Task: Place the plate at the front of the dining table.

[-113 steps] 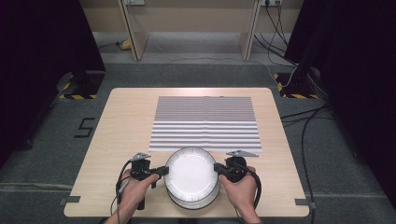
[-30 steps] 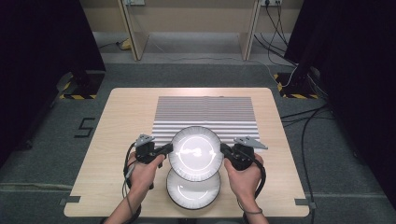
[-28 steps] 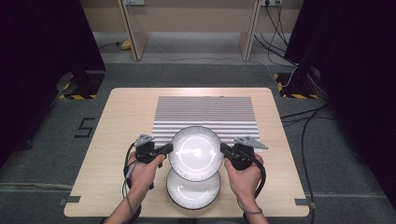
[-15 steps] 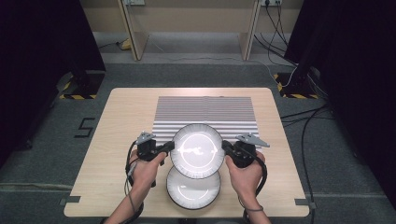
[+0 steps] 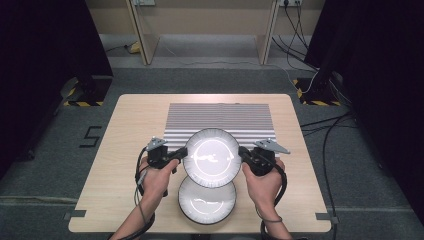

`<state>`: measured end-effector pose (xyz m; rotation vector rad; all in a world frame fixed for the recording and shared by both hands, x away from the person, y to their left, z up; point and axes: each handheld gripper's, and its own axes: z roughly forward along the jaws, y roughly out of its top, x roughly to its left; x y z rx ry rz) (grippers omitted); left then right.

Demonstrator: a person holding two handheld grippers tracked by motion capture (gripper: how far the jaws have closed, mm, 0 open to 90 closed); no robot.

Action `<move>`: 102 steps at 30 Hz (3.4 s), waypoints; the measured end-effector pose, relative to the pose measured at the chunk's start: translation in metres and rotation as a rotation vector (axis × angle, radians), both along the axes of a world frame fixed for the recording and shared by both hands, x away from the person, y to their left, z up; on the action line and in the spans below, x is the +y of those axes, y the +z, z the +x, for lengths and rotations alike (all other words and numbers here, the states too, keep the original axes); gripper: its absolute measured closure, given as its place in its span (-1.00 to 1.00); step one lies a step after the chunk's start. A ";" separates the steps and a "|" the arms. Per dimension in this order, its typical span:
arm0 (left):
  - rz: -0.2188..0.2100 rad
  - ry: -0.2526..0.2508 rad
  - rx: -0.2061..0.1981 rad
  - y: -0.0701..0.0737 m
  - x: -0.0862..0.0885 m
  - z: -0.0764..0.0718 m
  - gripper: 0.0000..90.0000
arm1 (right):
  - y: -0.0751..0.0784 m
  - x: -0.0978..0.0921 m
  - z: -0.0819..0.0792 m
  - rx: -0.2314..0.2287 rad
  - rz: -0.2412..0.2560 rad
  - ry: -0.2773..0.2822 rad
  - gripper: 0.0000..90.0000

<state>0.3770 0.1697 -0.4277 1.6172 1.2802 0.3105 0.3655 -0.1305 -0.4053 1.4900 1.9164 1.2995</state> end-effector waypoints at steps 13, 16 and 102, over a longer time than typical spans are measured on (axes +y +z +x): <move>0.003 0.007 -0.014 0.005 -0.002 0.004 0.92 | 0.003 0.000 0.005 -0.011 0.003 -0.011 0.96; 0.005 0.006 -0.017 0.006 -0.002 0.005 0.92 | 0.004 0.000 0.005 -0.012 0.002 -0.013 0.96; -0.008 0.026 -0.031 0.026 -0.009 0.043 0.92 | 0.023 -0.001 0.041 -0.046 0.001 -0.059 0.96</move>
